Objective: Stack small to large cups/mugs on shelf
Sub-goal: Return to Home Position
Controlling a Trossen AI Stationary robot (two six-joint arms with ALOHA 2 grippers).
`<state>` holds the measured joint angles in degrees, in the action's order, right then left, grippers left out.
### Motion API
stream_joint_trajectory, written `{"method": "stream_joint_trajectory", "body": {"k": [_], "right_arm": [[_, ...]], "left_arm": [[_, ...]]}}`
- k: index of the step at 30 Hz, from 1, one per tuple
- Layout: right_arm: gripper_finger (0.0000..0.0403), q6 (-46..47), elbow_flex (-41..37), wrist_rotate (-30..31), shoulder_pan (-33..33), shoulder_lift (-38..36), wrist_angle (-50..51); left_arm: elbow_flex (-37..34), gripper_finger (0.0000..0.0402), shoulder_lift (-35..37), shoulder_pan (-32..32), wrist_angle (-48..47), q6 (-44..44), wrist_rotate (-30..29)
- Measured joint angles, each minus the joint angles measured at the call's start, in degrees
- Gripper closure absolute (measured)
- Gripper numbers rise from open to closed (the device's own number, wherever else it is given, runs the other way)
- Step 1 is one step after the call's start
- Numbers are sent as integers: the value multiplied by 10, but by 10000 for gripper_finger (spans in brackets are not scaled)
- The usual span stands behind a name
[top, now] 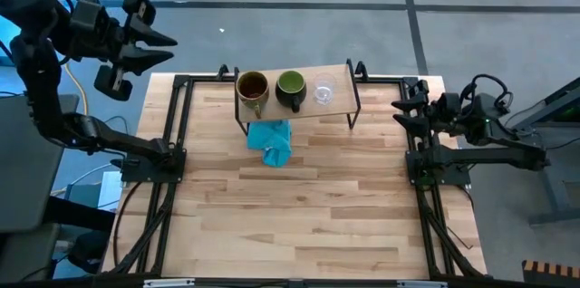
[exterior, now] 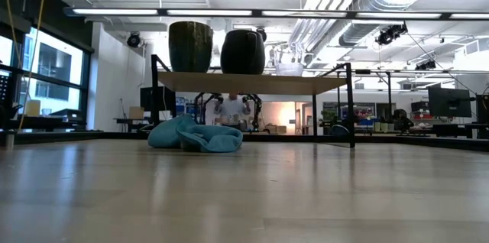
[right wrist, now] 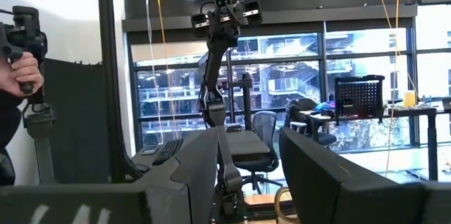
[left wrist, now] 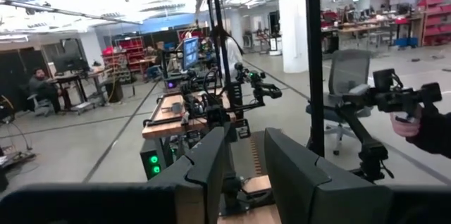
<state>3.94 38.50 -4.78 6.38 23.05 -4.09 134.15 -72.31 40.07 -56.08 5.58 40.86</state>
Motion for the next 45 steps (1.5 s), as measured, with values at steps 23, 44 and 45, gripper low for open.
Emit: {"method": "stream_joint_trajectory", "body": {"k": [23, 44, 45], "right_arm": [[258, -26, 0, -2, 0, -9, -12], [258, -10, 0, -25, 0, -16, 18], [258, -10, 0, -26, 0, -16, 18]], "left_arm": [[-491, 311, 252, 0, 312, -76, -52], [-817, 311, 435, 0, 466, -200, -101], [-823, 311, 438, 0, 466, -202, -101]]}}
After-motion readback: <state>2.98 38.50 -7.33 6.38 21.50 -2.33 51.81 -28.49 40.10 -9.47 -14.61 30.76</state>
